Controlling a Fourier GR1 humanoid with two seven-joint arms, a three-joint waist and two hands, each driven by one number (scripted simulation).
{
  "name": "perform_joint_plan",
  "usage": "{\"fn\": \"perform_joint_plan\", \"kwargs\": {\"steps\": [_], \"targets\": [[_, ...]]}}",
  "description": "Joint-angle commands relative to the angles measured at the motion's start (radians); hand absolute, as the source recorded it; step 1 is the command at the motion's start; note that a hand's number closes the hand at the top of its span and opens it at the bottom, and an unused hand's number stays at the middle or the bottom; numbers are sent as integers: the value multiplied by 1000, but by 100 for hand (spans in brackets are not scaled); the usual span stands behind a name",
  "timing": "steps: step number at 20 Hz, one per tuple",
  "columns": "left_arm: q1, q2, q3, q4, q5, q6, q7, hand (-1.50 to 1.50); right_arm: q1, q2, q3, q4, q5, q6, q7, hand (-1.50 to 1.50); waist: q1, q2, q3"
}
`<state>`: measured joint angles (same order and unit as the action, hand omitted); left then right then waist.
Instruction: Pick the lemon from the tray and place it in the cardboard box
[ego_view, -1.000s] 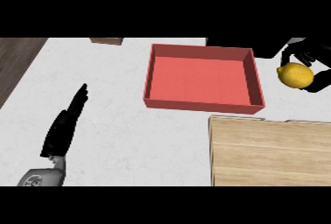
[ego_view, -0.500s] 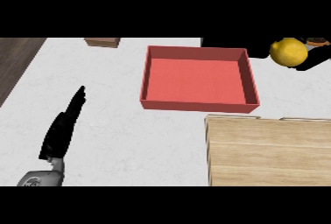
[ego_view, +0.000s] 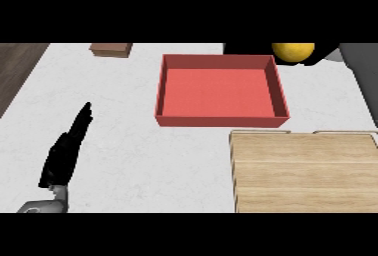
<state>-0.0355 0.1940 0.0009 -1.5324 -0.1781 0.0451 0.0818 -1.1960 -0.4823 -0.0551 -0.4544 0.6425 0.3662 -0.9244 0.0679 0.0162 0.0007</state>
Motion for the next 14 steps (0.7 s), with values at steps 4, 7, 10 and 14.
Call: {"fn": "perform_joint_plan", "kwargs": {"steps": [4,7,10,14], "targets": [[19,5,19,14,1,2,-17,0,-89,130,68,76,24,85,-19,150,-21,-3,-1],[-3,-6,12,-5,-22,26,9,0,-100,187,95,108,43,51,8,150,-23,-3,-1],[32,5,17,-8,-11,6,-24,0,-107,234,116,123,59,32,39,150,-30,-6,-1],[-28,-5,9,8,-17,6,14,0,-131,354,155,179,113,-98,126,150,-21,0,-1]]}}
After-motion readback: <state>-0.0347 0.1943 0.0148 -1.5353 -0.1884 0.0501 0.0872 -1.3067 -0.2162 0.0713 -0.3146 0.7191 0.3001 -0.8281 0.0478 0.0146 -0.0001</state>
